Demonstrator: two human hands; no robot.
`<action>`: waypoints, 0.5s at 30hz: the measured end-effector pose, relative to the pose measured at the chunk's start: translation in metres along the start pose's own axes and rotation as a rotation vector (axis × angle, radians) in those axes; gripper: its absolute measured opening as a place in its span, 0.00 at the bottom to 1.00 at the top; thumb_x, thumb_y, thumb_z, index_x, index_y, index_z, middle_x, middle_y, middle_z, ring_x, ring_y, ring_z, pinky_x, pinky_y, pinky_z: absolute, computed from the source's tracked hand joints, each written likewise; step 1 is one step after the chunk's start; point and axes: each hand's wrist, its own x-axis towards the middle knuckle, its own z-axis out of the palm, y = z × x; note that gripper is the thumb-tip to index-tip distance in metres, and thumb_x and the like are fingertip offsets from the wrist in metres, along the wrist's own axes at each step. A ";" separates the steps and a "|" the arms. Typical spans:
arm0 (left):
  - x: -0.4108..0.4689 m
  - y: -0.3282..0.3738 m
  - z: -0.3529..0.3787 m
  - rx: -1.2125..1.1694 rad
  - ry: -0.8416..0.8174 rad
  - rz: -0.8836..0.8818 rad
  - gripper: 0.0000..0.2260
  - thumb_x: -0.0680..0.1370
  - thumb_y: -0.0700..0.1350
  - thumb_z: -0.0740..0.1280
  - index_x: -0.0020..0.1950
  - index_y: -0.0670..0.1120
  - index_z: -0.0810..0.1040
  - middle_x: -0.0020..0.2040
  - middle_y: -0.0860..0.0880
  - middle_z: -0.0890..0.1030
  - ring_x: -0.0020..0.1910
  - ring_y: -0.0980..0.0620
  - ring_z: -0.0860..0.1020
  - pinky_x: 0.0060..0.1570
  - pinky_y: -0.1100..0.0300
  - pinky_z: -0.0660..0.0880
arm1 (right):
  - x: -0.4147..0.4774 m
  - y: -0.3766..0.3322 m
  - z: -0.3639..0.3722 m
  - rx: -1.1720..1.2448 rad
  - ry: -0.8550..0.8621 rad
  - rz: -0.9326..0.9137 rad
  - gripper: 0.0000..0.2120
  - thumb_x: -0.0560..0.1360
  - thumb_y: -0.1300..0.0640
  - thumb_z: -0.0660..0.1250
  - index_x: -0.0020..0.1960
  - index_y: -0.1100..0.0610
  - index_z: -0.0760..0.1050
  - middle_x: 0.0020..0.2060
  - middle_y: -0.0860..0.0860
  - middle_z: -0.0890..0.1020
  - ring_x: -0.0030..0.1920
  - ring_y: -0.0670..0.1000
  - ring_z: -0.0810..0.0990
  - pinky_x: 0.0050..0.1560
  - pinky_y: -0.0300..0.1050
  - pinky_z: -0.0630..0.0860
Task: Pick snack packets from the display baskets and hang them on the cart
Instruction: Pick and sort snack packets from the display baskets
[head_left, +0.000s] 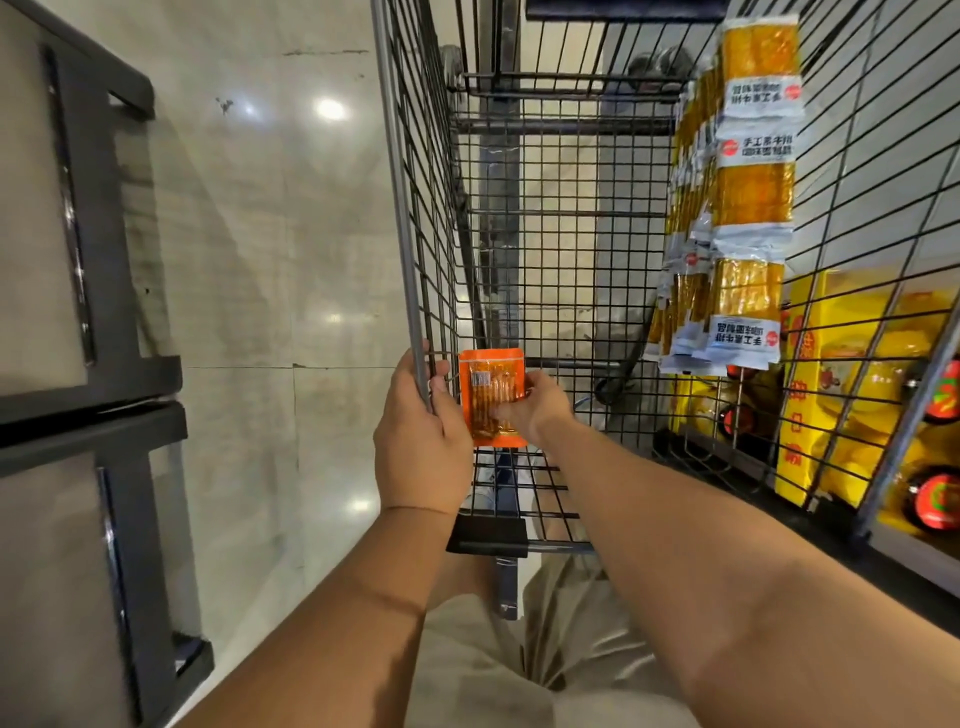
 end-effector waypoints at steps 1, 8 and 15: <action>0.000 0.000 0.000 0.001 0.001 -0.003 0.15 0.85 0.48 0.56 0.71 0.49 0.69 0.59 0.53 0.82 0.50 0.47 0.84 0.49 0.50 0.81 | 0.000 0.000 0.000 0.023 -0.006 0.002 0.29 0.74 0.58 0.75 0.71 0.55 0.68 0.61 0.49 0.79 0.57 0.48 0.78 0.53 0.37 0.72; 0.003 -0.002 0.004 0.000 0.020 0.002 0.14 0.85 0.48 0.56 0.71 0.51 0.69 0.59 0.55 0.82 0.51 0.47 0.84 0.49 0.44 0.82 | 0.000 -0.014 0.002 0.014 -0.049 -0.067 0.34 0.70 0.58 0.78 0.71 0.56 0.66 0.61 0.51 0.78 0.66 0.54 0.74 0.70 0.55 0.69; 0.003 -0.006 0.003 -0.010 0.032 0.002 0.14 0.85 0.49 0.56 0.70 0.51 0.69 0.58 0.52 0.83 0.53 0.47 0.83 0.51 0.43 0.82 | -0.048 -0.018 -0.059 0.209 -0.247 -0.213 0.17 0.72 0.66 0.74 0.57 0.51 0.77 0.53 0.51 0.85 0.56 0.52 0.82 0.67 0.59 0.73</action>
